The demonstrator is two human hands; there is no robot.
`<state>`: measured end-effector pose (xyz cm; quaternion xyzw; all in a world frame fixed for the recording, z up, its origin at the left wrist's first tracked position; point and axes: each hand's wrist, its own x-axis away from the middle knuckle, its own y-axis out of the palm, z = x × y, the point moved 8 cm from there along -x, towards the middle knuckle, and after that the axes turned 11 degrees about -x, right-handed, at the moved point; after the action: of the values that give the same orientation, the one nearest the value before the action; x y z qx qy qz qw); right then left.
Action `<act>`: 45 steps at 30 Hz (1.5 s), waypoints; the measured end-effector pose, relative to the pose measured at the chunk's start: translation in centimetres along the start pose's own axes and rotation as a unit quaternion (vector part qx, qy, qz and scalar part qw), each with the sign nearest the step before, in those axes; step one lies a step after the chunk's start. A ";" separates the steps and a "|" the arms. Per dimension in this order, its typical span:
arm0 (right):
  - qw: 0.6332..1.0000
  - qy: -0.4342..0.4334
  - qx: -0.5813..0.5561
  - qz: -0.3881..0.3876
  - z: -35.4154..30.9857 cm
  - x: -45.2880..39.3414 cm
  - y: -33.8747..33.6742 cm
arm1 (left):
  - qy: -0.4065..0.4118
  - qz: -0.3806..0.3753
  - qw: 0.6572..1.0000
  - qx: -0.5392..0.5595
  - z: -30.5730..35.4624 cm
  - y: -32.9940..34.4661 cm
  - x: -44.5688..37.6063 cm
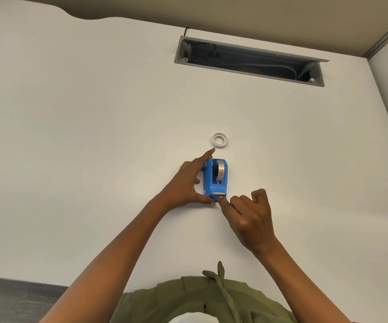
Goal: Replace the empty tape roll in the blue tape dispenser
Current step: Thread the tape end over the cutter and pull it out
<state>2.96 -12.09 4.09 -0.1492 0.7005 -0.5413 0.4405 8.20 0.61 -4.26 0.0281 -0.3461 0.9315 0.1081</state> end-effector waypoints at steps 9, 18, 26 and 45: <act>0.876 0.323 -0.346 0.092 5.7 0.7 -0.5 | -0.013 -0.002 1.000 0.011 -0.1 0.0 0.1; 0.872 0.303 -0.383 -0.030 5.2 -1.1 1.3 | -0.007 0.005 1.000 0.014 0.0 -0.1 0.1; 0.890 0.291 -0.349 -0.033 4.9 -1.2 1.7 | -0.007 0.003 1.000 0.021 -0.2 0.0 0.0; 0.989 0.118 -0.085 0.014 1.2 -0.7 -0.5 | 0.033 0.003 0.999 -0.005 0.8 -0.3 0.3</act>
<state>4.13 -12.50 4.78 -0.1114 0.7929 -0.4878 0.3478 7.96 0.34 -3.43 -0.0041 -0.3467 0.9306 0.1171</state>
